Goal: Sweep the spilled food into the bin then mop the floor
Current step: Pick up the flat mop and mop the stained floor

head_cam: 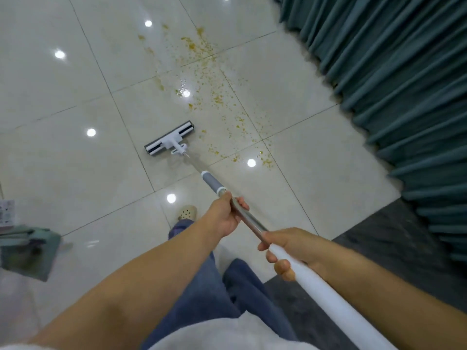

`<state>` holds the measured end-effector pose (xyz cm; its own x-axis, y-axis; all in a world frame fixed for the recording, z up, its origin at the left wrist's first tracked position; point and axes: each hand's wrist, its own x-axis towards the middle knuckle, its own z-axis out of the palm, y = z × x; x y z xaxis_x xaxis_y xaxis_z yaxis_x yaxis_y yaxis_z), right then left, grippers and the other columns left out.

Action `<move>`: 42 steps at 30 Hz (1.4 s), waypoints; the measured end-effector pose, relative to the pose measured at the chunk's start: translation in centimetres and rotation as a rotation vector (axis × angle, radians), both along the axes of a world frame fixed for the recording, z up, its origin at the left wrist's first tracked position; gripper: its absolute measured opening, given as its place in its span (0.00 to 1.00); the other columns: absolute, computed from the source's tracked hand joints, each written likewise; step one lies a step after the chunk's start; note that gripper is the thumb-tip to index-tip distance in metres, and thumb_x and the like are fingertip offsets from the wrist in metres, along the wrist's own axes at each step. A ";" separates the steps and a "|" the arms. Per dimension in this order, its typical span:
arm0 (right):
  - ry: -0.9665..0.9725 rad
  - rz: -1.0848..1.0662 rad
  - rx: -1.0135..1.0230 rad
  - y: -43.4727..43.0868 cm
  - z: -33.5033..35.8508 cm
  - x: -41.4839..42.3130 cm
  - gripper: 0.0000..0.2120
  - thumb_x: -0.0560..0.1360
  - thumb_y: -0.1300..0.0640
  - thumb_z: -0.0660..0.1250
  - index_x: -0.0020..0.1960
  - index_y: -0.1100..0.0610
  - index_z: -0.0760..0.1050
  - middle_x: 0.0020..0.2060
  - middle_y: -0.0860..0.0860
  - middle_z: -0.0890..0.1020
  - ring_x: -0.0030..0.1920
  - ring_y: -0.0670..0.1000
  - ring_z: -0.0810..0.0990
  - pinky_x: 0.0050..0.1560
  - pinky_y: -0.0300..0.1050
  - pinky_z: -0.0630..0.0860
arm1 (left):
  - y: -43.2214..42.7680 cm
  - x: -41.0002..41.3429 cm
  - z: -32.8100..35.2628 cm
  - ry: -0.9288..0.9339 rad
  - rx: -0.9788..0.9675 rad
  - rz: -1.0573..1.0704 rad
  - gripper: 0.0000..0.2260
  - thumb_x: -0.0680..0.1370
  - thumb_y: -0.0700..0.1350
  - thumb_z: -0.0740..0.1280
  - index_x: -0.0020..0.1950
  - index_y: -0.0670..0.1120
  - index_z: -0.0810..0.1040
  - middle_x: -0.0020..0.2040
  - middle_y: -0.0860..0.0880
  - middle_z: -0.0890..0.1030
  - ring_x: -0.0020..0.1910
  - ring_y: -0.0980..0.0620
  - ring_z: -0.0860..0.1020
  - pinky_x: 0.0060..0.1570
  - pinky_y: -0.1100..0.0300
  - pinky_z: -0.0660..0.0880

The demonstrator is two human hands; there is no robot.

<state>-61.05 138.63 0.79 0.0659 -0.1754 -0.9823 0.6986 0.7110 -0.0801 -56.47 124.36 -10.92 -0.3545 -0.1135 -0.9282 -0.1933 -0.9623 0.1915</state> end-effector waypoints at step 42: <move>-0.064 0.716 -0.231 -42.3 -5.4 12.7 0.09 0.74 0.68 0.65 0.47 0.59 0.65 0.25 0.54 0.70 0.21 0.47 0.69 0.22 0.37 0.72 | -38.4 18.5 -4.0 -0.063 -0.082 0.630 0.06 0.81 0.42 0.60 0.46 0.42 0.67 0.36 0.46 0.67 0.29 0.54 0.66 0.22 0.69 0.71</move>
<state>-48.32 96.36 -4.65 0.2974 -0.2695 -0.9159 0.0805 0.9630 -0.2573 -37.98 85.97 -14.92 -0.1417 -0.3544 -0.9243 0.3915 -0.8776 0.2765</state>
